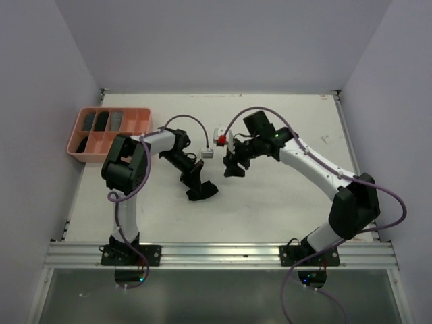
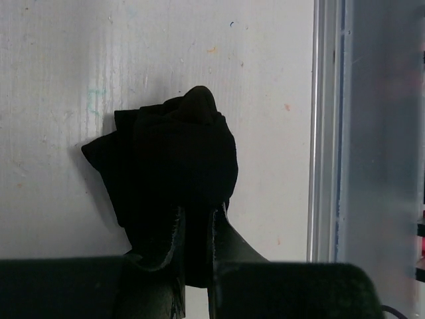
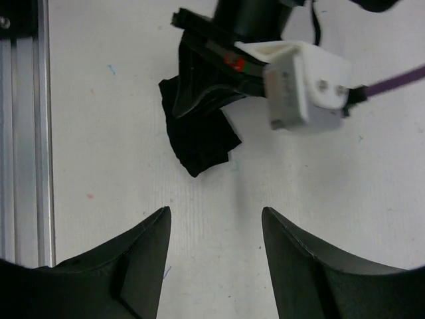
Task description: Roll the underwear
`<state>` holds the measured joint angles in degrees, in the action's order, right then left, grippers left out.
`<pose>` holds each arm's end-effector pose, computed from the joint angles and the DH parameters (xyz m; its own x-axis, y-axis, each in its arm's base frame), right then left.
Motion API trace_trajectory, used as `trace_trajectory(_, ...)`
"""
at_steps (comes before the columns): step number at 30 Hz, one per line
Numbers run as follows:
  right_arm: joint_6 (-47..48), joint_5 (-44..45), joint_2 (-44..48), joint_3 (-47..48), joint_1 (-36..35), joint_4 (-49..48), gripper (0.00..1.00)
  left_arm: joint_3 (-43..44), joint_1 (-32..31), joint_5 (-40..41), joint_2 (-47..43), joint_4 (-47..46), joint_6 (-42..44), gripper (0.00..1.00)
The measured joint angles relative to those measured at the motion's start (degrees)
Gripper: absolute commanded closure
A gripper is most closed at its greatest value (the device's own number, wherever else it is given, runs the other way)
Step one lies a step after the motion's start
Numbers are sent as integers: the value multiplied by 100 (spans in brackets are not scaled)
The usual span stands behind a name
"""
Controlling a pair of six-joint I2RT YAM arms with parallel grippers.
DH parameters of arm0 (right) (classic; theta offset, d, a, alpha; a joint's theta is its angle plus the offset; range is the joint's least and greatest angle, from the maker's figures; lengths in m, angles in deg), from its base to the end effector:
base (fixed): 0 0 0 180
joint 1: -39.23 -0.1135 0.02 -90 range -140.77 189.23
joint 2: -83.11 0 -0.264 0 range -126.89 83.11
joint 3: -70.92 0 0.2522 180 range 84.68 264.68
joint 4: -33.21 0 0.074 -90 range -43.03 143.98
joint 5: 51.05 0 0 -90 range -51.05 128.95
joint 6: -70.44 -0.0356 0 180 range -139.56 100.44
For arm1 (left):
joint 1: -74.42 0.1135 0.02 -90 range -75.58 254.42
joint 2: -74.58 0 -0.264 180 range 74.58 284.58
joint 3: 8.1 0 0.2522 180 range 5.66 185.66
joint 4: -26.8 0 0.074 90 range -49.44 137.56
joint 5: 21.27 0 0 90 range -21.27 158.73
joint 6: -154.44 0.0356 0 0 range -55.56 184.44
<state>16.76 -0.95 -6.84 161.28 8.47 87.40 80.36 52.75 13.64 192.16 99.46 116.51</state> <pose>0.2735 0.1893 0.2976 -0.1333 -0.6081 -0.7826 -0.9892 0.1306 0.0670 0.3082 -0.1539 0.1324 -0.5153 0.6905 -0.5077 0.7518 0.0798 -0.6545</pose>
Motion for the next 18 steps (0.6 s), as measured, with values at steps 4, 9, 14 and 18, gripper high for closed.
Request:
trace_trajectory(4,229,433,44,-645,-855,-640,34,295,70,-144,308,378,2,100)
trace_trajectory(9,437,859,-33,-1320,-1541,-1307,30,433,72,-146,417,555,44,100)
trace_trajectory(14,658,1237,-251,-1637,-1873,-2155,28,531,96,-155,507,691,87,100)
trace_trajectory(18,776,1471,-450,-1843,-2065,-2765,27,590,98,-157,555,769,103,100)
